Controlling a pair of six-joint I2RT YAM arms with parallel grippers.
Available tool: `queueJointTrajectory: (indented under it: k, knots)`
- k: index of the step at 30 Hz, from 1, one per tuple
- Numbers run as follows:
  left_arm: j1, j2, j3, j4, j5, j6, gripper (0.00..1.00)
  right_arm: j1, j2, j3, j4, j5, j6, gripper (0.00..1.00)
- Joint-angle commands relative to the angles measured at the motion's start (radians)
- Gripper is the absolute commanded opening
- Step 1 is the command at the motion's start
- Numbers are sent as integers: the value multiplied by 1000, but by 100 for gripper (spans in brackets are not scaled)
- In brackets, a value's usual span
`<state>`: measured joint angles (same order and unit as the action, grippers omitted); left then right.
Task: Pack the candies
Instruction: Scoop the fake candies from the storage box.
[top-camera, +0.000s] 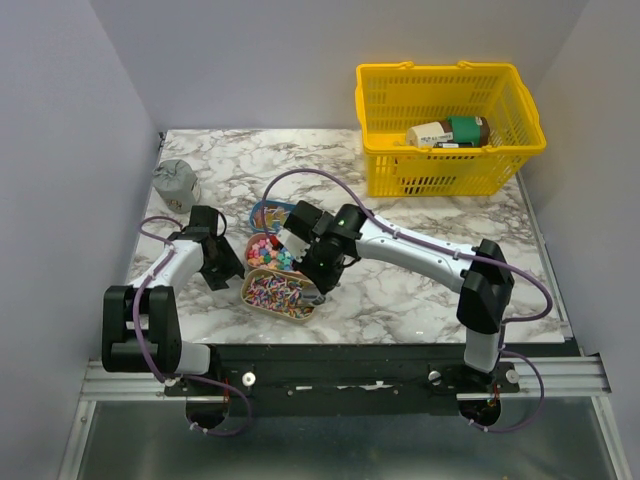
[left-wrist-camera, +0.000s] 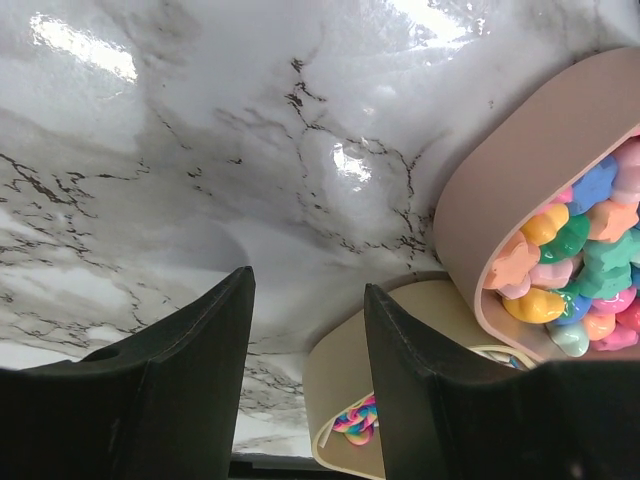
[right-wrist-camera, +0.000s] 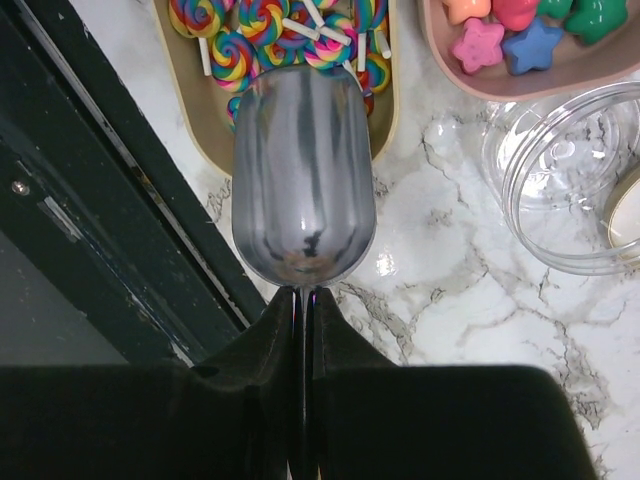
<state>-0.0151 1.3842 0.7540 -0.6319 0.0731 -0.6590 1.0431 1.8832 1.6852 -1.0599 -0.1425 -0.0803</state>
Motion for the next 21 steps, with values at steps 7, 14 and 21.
queueJointTrajectory:
  k: [7,14,21]
  knots:
    - [3,21,-19,40,68,10,52,28,36,-47,70,17,-12,1]
    - [3,22,-28,44,96,16,42,47,16,-136,202,15,-30,1]
    - [1,19,-36,47,109,13,40,52,14,-159,248,21,-33,1]
